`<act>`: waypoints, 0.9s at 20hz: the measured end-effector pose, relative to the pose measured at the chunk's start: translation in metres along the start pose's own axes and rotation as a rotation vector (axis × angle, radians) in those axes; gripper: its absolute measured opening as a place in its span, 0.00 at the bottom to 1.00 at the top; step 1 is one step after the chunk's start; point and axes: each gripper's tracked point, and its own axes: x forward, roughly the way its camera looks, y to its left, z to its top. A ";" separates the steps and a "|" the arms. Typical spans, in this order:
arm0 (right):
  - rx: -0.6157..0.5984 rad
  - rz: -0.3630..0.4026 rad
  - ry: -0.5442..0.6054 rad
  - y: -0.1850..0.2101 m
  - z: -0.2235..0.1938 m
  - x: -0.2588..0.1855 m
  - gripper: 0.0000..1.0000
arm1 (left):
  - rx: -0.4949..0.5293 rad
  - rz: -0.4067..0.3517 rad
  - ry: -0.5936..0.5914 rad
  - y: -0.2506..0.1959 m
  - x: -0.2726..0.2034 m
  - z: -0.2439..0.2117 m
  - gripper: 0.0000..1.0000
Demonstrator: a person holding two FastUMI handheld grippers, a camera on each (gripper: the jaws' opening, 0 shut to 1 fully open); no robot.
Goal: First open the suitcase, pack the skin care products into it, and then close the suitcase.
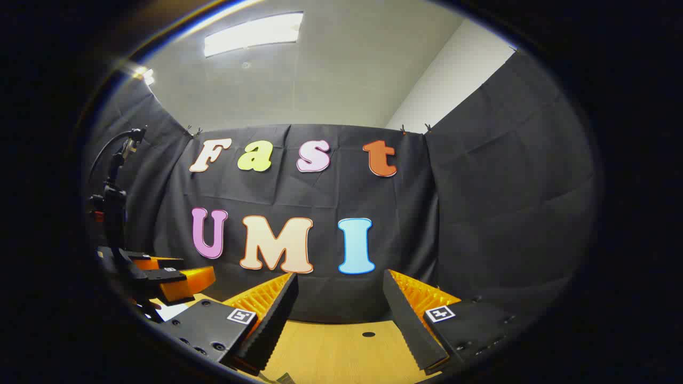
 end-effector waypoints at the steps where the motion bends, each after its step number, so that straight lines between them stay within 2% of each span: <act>1: -0.001 -0.005 -0.008 -0.001 0.002 0.001 1.00 | 0.003 0.002 0.001 0.000 0.000 -0.001 0.93; 10: 0.005 0.029 0.033 0.002 -0.015 0.008 0.99 | 0.033 0.035 0.011 0.001 -0.003 -0.008 0.94; 18: 0.014 0.028 0.036 -0.022 -0.026 0.013 0.99 | 0.028 0.109 0.043 0.002 -0.013 -0.024 0.94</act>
